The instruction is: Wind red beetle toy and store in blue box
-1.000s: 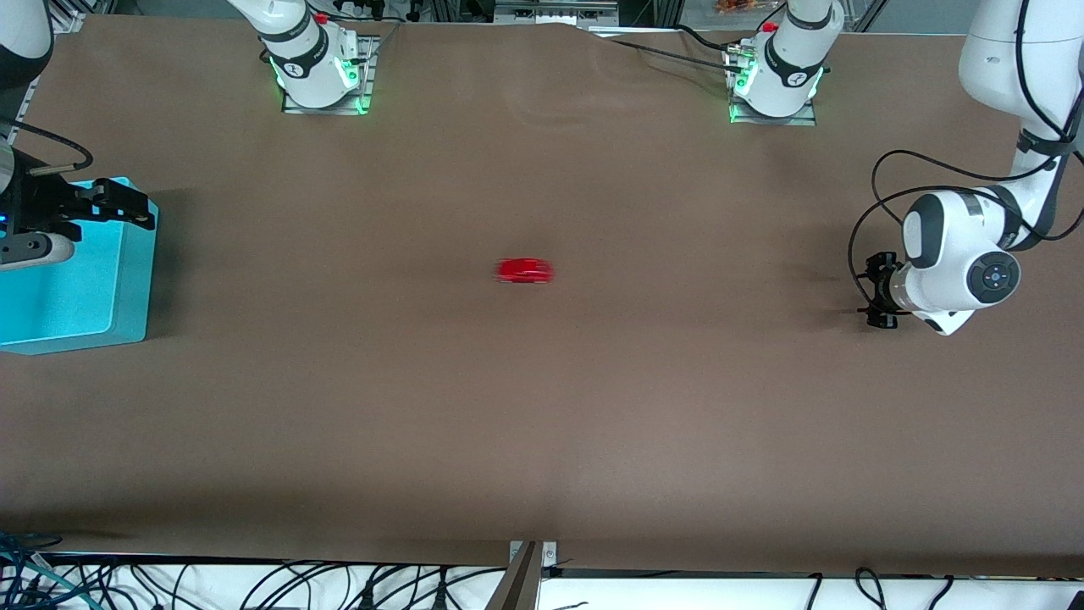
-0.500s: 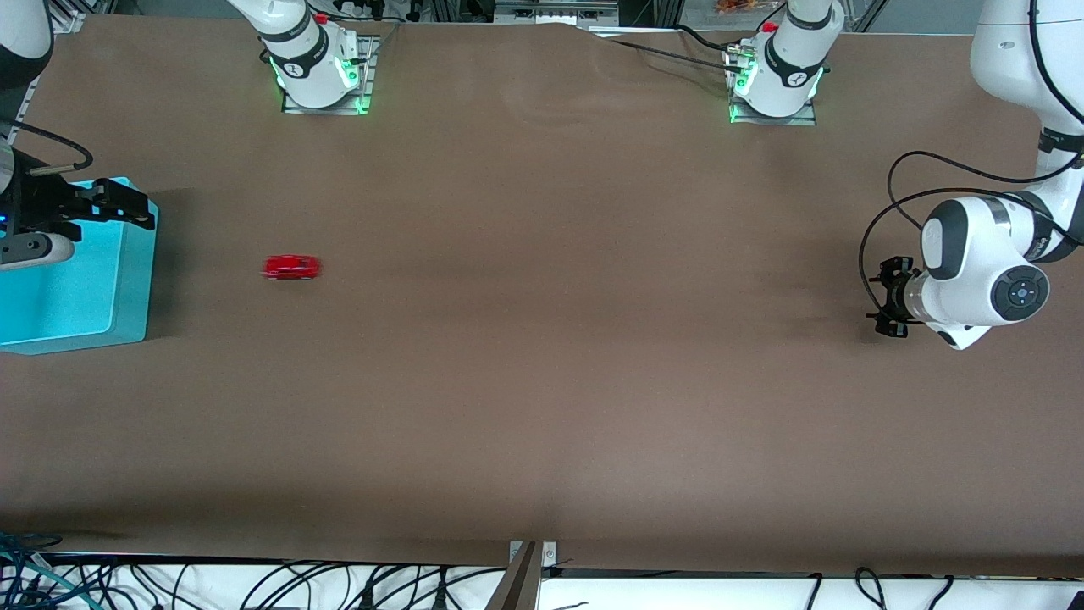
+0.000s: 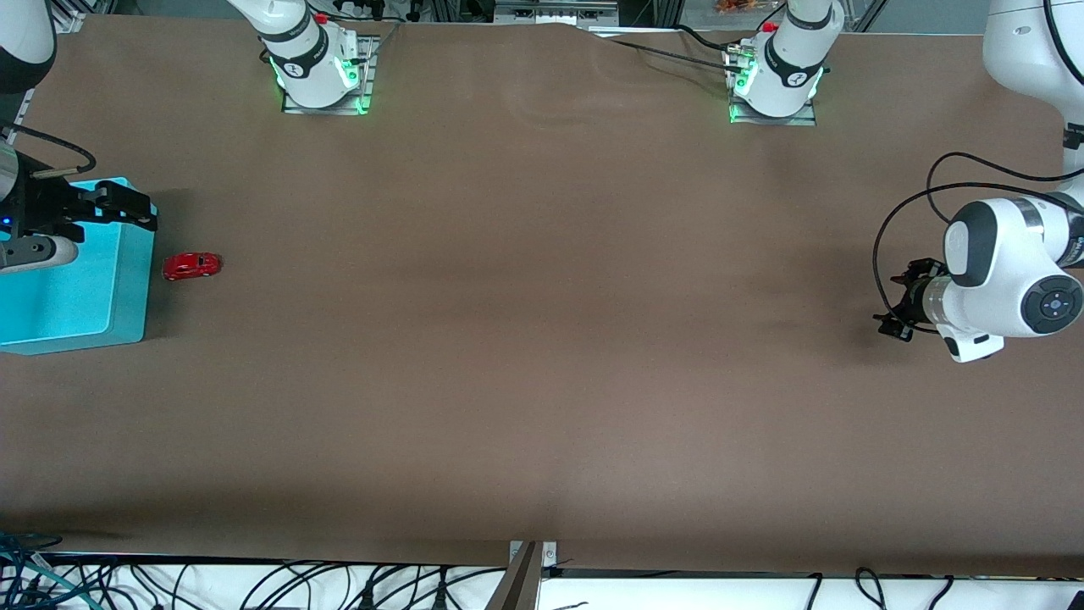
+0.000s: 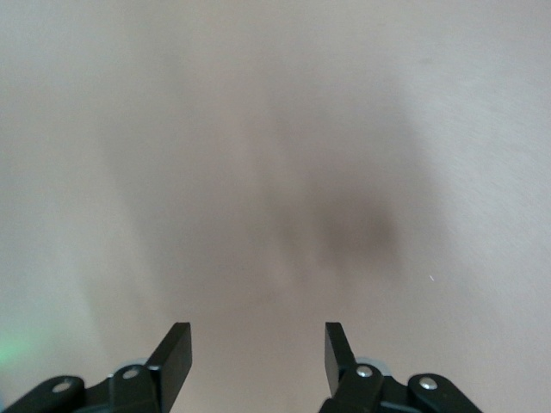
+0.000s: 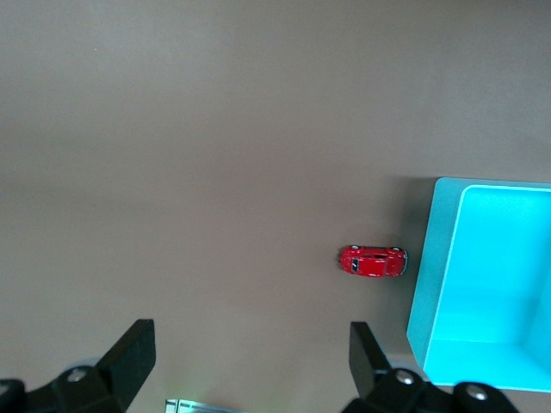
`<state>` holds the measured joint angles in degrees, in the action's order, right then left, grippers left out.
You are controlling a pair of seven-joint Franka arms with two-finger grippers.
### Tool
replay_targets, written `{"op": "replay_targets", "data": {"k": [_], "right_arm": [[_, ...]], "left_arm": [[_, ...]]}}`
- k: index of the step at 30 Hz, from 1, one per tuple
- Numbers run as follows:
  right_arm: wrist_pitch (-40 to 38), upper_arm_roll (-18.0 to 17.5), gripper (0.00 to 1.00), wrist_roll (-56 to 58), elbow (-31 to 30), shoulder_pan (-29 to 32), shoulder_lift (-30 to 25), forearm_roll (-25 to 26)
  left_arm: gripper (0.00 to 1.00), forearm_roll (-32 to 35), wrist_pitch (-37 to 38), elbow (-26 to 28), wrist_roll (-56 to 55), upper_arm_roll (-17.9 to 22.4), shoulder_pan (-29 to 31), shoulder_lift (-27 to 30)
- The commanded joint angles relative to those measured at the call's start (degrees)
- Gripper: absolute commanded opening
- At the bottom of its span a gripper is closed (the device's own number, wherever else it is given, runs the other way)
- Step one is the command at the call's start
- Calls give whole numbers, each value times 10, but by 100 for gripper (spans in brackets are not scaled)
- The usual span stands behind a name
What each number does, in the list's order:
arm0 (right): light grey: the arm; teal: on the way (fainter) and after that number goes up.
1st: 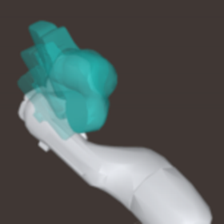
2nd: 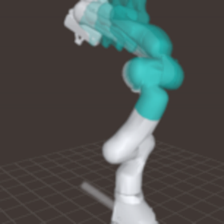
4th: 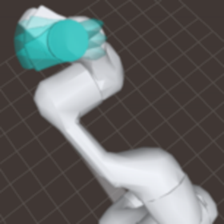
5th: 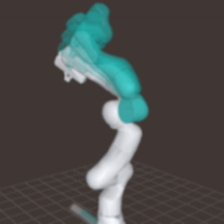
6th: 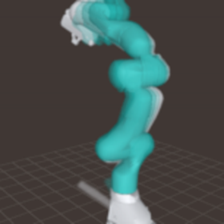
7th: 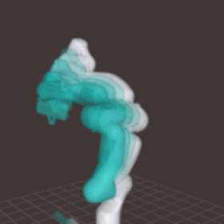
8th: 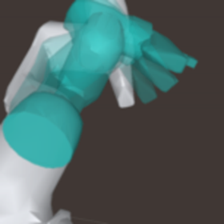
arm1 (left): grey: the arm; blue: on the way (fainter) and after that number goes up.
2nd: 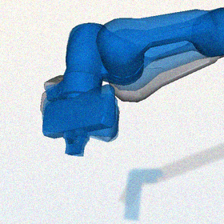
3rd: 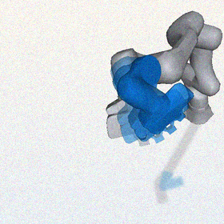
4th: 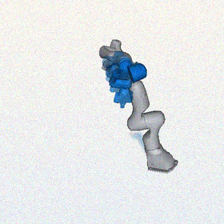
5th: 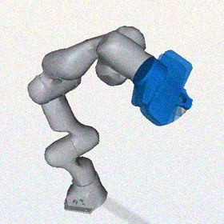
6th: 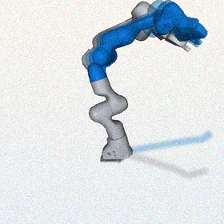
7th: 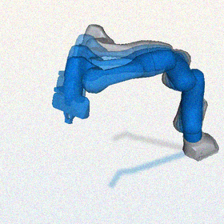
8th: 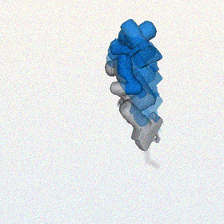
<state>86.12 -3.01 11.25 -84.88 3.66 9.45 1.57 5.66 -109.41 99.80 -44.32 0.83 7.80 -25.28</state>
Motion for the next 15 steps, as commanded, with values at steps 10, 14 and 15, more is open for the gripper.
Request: {"op": "replay_targets", "data": {"k": [10,14,15], "right_arm": [[2,-1,100,-7,-1,1,-1,9],[2,0,100,-7,-2,3,4,9],[2,0,100,-7,-1,3,5,9]], "left_arm": [[100,8,32,-57,192,-31,6,37],[100,-13,64,-84,255,-47,6,38],[100,-27,71,-93,266,-46,5,38]]}}
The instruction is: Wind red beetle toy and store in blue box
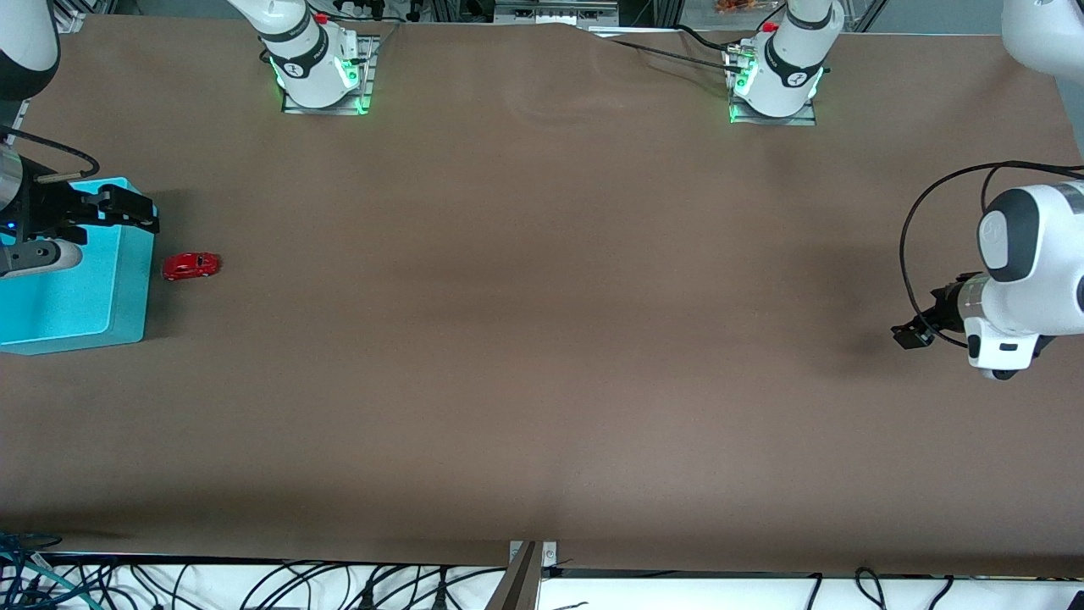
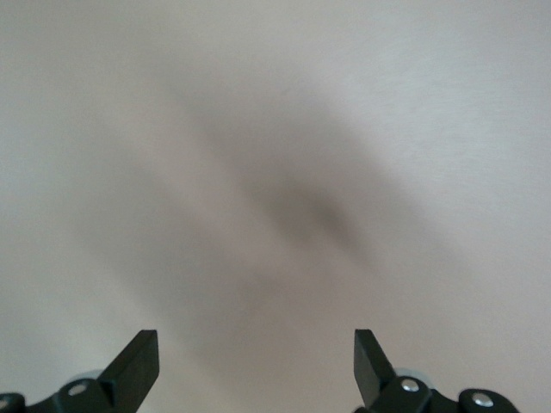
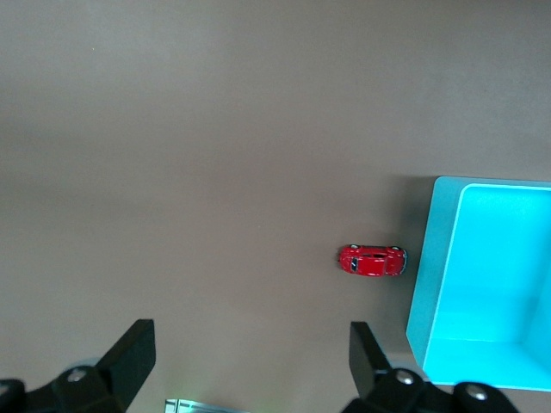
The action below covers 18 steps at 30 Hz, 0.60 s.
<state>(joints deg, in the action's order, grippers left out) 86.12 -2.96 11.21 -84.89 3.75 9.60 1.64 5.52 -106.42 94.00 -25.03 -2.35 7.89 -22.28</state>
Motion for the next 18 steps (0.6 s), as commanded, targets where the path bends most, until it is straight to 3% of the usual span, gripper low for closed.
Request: {"op": "replay_targets", "data": {"k": [1,10,18], "right_arm": [[2,0,100,-8,-1,2,3,8],[12,-1,100,-45,-6,1,13,8],[81,2,100,-74,-87,6,-9,8]], "left_arm": [[100,-39,51,-46,82,-14,4,9],[100,-68,142,-125,88,-45,1,13],[100,-67,148,-145,87,-51,-2,21]]}}
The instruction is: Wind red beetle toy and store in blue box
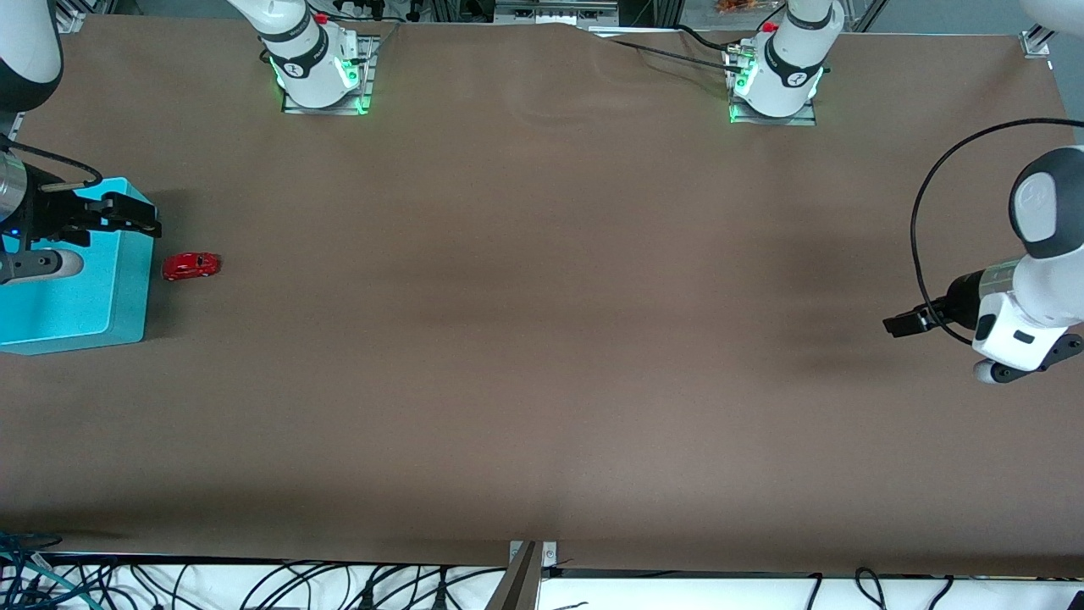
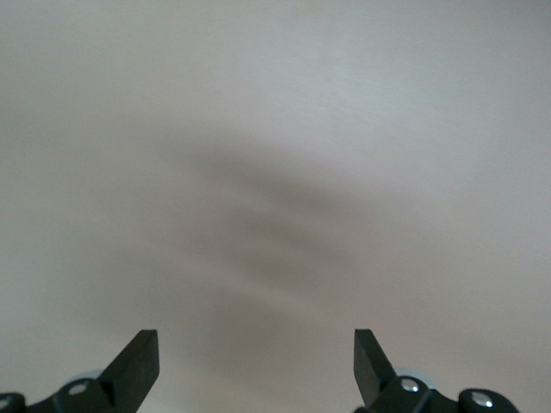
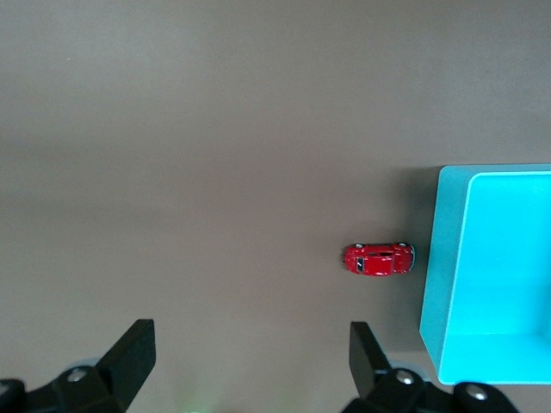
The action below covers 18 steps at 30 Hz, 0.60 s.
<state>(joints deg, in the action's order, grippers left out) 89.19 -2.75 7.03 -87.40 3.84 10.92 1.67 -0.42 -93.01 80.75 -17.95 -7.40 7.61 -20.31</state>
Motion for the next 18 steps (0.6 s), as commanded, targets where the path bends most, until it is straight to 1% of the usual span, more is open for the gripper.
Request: {"op": "replay_targets", "data": {"k": [1,3,5,8,12,16,18], "right_arm": [[62,-1,100,-55,-73,6,-23,8],[88,-1,100,-108,-98,8,-30,8],[111,-1,100,-133,-123,9,-41,9],[135,-1,100,-134,-153,8,-56,9],[147,0,100,-142,-174,9,-60,9],[150,18,100,-149,-196,9,-59,10],[163,28,100,-149,-213,9,-60,11]], "left_arm": [[100,-5,14,-13,17,-2,1,1],[100,-5,14,-13,22,-2,1,1],[100,-2,14,-13,39,-1,1,1],[100,-2,14,-13,58,1,1,1],[100,-2,15,-13,61,3,6,3],[100,-1,17,-13,71,3,6,6],[100,-1,27,-10,85,3,5,5]]}}
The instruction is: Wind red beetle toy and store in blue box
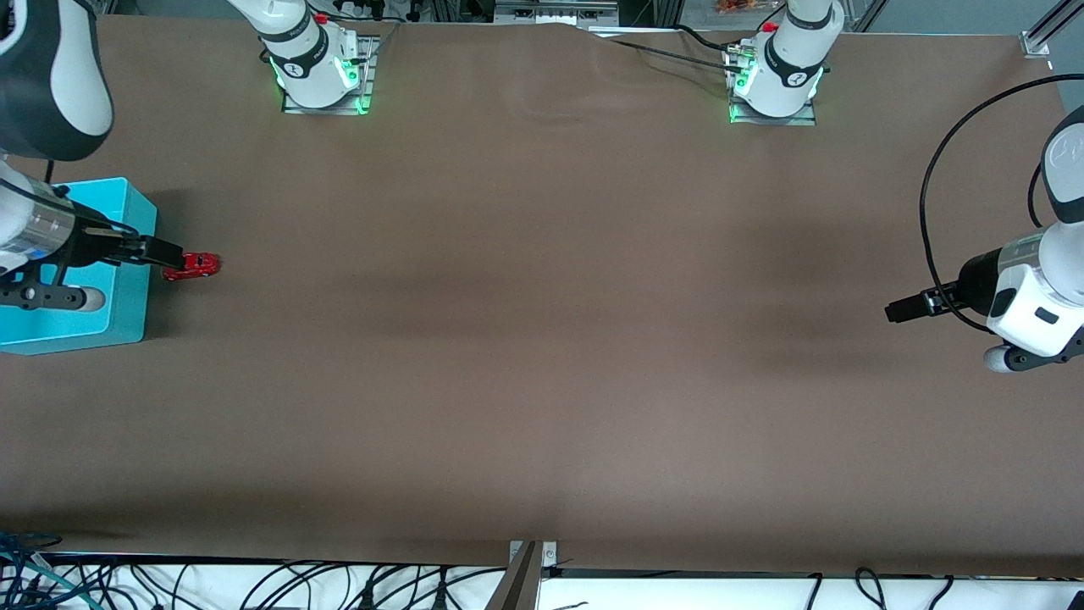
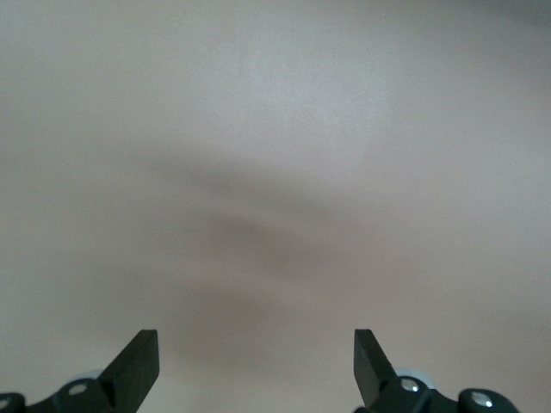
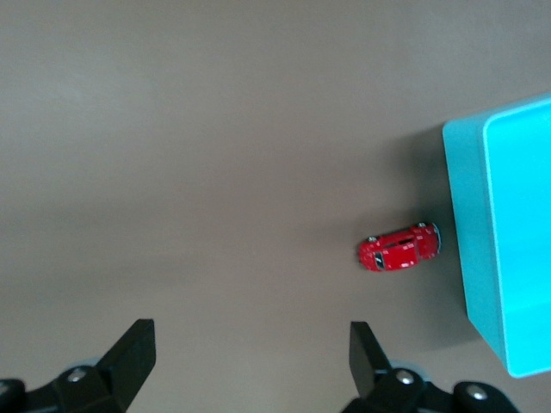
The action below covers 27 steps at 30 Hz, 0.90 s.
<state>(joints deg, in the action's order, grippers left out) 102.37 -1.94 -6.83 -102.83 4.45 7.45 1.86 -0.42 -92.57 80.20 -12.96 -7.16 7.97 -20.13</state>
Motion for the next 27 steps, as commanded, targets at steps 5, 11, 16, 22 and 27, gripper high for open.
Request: {"op": "replay_targets", "data": {"k": [5,11,16,22,27], "right_arm": [[68,30,100,-28,-93,3,-25,6],[87,40,100,-95,-120,3,-23,6],[105,41,100,-134,-147,3,-25,10],[128,41,100,-185,-173,3,-27,61],[158,59,100,-225,-205,3,-27,76]], "left_arm": [[100,-1,33,-6,53,3,2,3],[100,-3,33,-7,55,5,2,-2],[100,-4,33,-7,54,6,2,-3],[100,-5,32,-7,53,4,0,-3],[100,-5,32,-7,53,3,-1,-3]]}}
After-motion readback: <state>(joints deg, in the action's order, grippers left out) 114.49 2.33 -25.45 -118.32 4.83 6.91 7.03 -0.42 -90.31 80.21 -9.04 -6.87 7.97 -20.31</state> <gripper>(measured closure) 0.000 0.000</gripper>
